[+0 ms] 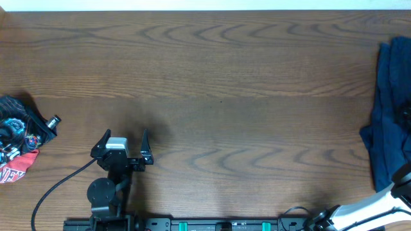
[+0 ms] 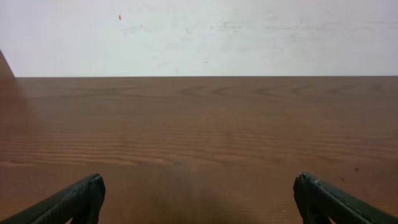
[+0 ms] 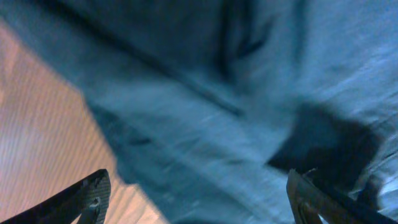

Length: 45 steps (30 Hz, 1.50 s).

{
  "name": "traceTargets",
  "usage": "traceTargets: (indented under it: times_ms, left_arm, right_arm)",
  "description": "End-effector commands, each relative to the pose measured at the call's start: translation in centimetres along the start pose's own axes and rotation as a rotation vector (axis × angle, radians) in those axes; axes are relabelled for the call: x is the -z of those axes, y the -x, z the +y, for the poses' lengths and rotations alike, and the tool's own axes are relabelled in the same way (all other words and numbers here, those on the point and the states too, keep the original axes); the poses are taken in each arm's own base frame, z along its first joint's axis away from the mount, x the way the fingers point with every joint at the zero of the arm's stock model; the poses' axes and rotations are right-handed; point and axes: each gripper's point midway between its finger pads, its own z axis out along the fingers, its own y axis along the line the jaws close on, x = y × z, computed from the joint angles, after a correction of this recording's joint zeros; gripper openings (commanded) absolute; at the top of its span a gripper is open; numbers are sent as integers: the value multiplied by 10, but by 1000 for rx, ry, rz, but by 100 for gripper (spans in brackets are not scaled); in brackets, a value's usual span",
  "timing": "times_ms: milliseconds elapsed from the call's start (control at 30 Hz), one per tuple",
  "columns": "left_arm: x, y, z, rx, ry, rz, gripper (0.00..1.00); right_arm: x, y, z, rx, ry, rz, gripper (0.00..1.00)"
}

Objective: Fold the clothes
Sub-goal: 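Grasp the navy shorts with the right gripper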

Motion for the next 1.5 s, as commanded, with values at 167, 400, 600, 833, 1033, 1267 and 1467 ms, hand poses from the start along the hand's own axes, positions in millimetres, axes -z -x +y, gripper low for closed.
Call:
traceTargets:
  times_ms: [167, 400, 600, 833, 1033, 1267, 1467]
  left_arm:
    - [-2, -15, 0, 12, -3, 33, 98]
    - [-2, -15, 0, 12, -3, 33, 98]
    - [-2, -15, 0, 12, -3, 33, 98]
    - [-2, -15, 0, 12, -3, 33, 98]
    - [-2, -15, 0, 12, -3, 33, 98]
    - [-2, -15, 0, 12, -3, 33, 98]
    - [-2, -15, 0, 12, -3, 33, 98]
  right_arm:
    - [-3, 22, -27, -39, 38, -47, 82]
    - [-36, 11, -28, -47, 39, 44, 78]
    - [-54, 4, -22, -54, 79, 101, 46]
    - [-54, 5, -22, -59, 83, 95, 1]
    - [-46, 9, -7, -69, 158, 91, 1]
    - [5, 27, 12, -31, 176, 39, 1]
    - [65, 41, 42, 36, 192, -37, 1]
